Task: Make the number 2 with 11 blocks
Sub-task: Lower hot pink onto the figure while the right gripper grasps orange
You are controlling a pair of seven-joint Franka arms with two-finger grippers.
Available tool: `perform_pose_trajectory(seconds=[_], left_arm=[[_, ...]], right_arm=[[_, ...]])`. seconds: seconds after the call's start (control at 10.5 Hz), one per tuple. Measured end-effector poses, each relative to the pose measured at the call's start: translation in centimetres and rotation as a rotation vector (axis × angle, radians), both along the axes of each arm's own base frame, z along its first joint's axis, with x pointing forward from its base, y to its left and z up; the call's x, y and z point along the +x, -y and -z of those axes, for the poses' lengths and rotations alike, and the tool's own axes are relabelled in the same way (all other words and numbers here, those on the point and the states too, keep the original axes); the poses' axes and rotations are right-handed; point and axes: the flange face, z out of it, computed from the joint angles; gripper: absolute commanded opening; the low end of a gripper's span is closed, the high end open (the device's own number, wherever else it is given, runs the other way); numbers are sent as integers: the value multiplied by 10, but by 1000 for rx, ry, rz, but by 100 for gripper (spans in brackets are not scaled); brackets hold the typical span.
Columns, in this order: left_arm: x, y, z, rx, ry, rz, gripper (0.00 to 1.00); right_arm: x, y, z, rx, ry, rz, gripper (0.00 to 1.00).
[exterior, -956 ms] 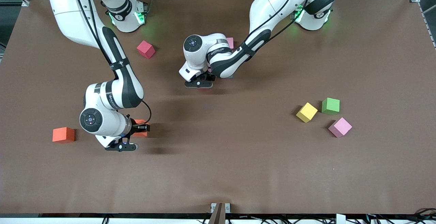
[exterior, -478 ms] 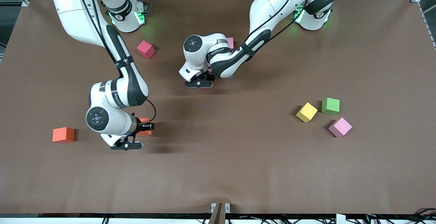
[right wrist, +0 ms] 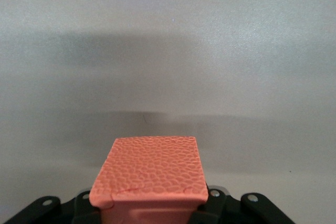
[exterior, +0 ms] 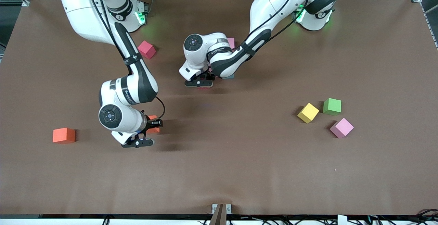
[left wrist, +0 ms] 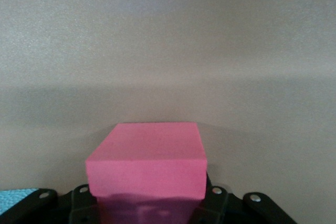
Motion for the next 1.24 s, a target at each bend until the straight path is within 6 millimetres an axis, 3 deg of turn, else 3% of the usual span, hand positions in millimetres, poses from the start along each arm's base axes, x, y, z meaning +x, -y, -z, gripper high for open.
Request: perform_pose_trajectory(seconds=[0.1, 0.19, 0.48, 0.86, 1.24], left_arm=[[0, 0, 0, -2, 0, 0, 68], [0, 0, 0, -2, -1, -1, 100], [-1, 0, 3, 2, -4, 2, 100], [-2, 1, 3, -3, -3, 3, 100], [9, 1, -18, -25, 24, -9, 100]], right_arm=[[-1, -3, -1, 1, 2, -4, 0], [-3, -8, -1, 0, 1, -9, 0], [-22, -16, 17, -11, -4, 6, 0], [-30, -32, 2, -5, 13, 10, 0], [-36, -42, 3, -8, 9, 6, 0]])
